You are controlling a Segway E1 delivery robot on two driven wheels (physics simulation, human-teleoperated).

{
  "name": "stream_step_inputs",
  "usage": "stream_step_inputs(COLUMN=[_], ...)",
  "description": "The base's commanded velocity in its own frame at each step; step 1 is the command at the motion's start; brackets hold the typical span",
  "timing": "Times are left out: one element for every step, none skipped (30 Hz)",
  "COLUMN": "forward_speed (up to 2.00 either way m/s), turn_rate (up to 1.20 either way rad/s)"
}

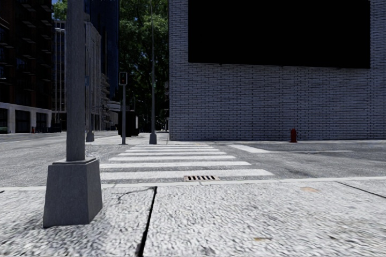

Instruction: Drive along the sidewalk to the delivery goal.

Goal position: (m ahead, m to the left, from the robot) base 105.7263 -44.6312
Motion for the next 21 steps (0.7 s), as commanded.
stream_step_inputs(forward_speed=[2.0, 2.0, 2.0, 2.0, 2.0, 2.0, 2.0, 2.0, 2.0, 2.0, 2.0, 2.0, 2.0, 2.0, 2.0, 2.0, 2.0, 2.0, 2.0, 2.0, 2.0], turn_rate=[0.0, 0.0, 0.0, 0.0, 0.0, 0.0, 0.0, 0.0, 0.0, 0.0, 0.0, 0.0, 0.0, 0.04, 0.04, 0.12, 0.26, 0.3, 0.3, 0.31, 0.29])
